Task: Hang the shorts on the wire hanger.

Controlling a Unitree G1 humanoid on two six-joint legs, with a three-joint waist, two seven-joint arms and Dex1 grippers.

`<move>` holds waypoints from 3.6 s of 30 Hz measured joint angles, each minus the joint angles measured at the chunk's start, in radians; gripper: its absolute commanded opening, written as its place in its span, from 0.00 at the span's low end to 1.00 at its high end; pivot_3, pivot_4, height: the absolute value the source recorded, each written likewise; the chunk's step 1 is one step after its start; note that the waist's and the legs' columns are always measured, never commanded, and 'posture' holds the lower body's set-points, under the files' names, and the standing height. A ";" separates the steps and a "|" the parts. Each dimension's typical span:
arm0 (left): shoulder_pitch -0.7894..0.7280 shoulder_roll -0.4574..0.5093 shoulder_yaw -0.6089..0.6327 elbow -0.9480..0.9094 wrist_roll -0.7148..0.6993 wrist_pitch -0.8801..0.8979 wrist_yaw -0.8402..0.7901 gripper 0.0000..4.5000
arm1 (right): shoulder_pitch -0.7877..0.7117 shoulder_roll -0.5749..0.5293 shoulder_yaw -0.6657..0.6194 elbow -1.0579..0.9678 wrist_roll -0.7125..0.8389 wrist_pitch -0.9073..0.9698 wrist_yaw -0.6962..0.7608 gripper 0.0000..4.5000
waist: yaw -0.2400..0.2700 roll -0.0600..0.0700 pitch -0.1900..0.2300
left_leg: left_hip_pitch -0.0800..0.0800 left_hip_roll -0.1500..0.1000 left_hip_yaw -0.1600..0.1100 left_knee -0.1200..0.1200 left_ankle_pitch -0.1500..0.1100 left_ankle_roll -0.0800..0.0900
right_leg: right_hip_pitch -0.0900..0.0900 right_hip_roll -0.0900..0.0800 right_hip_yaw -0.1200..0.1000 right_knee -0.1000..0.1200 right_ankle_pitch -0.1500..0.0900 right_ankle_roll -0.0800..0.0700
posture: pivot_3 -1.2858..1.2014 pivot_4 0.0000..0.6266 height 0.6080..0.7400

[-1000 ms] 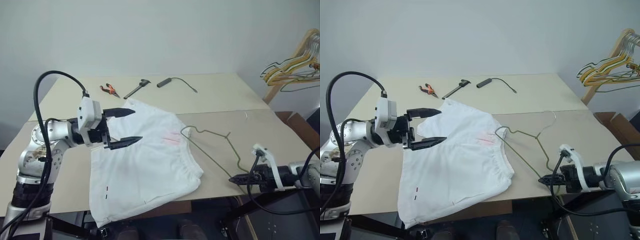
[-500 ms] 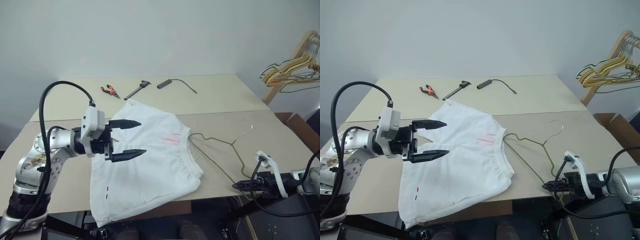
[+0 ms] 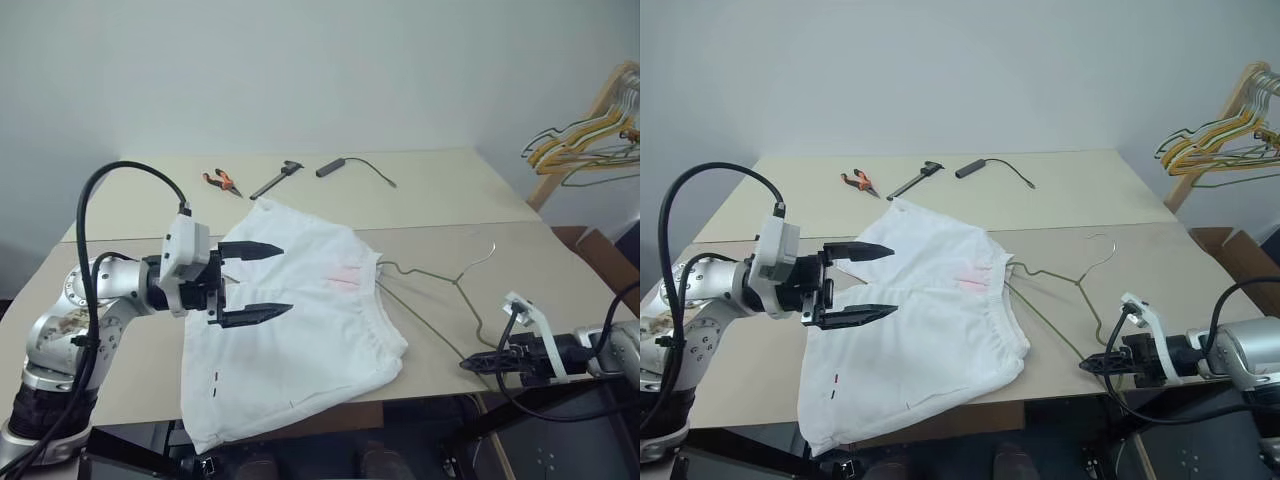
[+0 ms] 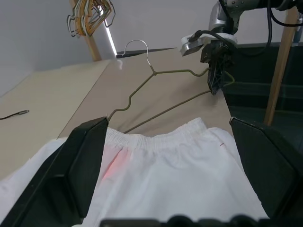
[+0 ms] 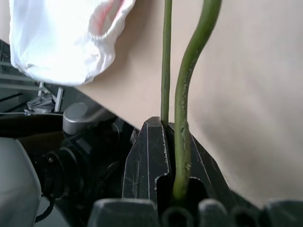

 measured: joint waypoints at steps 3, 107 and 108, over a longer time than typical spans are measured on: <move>0.005 0.003 0.000 -0.001 0.000 -0.001 0.003 1.00 | -0.026 0.000 0.014 0.010 0.001 -0.004 0.012 0.00 | 0.009 0.000 0.000 | 0.000 0.000 0.000 0.000 0.000 0.000 | 0.000 0.000 0.000 0.000 0.000 0.000 | 0.51 0.00 1.00; -0.248 0.052 -0.039 0.247 0.157 -0.221 -0.087 1.00 | -0.551 0.260 0.161 0.131 -0.667 -0.718 -0.157 0.00 | 0.039 0.007 0.004 | -0.010 0.000 0.000 -0.001 0.000 -0.001 | -0.009 0.000 -0.003 -0.001 0.000 0.000 | 0.51 0.00 1.00; -0.288 0.056 -0.037 0.282 0.169 -0.238 -0.094 1.00 | -0.551 0.254 0.168 0.085 -0.685 -0.744 -0.166 0.00 | 0.035 0.007 0.004 | -0.013 0.000 0.000 -0.001 0.000 -0.001 | -0.013 0.000 -0.002 0.000 0.000 0.000 | 0.50 0.00 1.00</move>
